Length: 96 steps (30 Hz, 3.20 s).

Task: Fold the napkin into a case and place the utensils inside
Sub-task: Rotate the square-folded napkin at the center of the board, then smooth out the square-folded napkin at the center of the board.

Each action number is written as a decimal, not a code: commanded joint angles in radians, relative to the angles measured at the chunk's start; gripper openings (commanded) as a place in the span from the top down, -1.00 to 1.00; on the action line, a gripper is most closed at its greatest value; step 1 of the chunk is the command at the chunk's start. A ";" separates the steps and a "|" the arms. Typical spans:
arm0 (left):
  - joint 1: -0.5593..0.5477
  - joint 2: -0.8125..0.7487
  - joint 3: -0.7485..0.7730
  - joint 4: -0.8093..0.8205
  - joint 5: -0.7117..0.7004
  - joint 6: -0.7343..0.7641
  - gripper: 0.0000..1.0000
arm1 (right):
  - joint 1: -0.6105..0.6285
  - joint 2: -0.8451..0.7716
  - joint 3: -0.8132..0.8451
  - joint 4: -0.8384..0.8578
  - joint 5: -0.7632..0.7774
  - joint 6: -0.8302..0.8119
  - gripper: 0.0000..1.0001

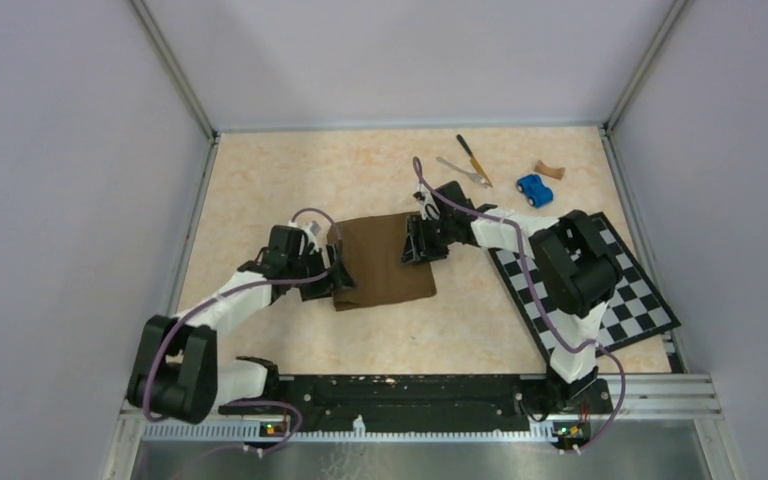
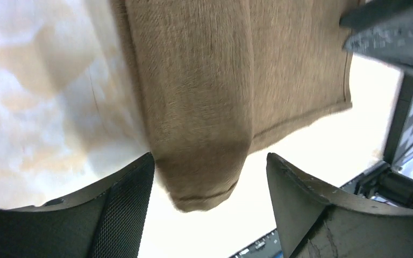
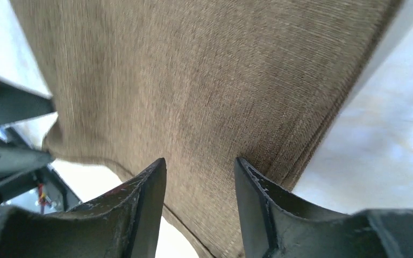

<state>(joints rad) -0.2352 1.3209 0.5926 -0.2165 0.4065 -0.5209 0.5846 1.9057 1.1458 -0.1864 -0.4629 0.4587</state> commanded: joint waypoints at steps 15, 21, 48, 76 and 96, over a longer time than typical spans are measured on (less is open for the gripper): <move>-0.012 -0.298 -0.150 -0.045 0.033 -0.219 -0.02 | -0.037 -0.403 -0.332 0.022 0.057 0.267 -0.23; -0.012 -0.267 -0.161 -0.034 0.012 -0.231 -0.13 | -0.053 -0.437 -0.440 0.119 0.051 0.404 -0.20; -0.013 -0.256 -0.257 0.066 -0.005 -0.233 0.91 | -0.054 -0.418 -0.638 0.402 0.076 0.755 0.29; -0.013 -0.295 -0.268 0.068 0.014 -0.227 1.00 | -0.043 -0.349 -0.593 0.378 0.125 0.917 0.54; -0.013 -0.321 -0.277 0.060 0.020 -0.206 1.00 | -0.035 -0.333 -0.532 0.273 0.169 0.967 0.67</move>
<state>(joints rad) -0.2493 1.0229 0.3214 -0.1772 0.4164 -0.7521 0.5434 1.5620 0.5720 0.0982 -0.3103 1.4078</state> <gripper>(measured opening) 0.012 0.152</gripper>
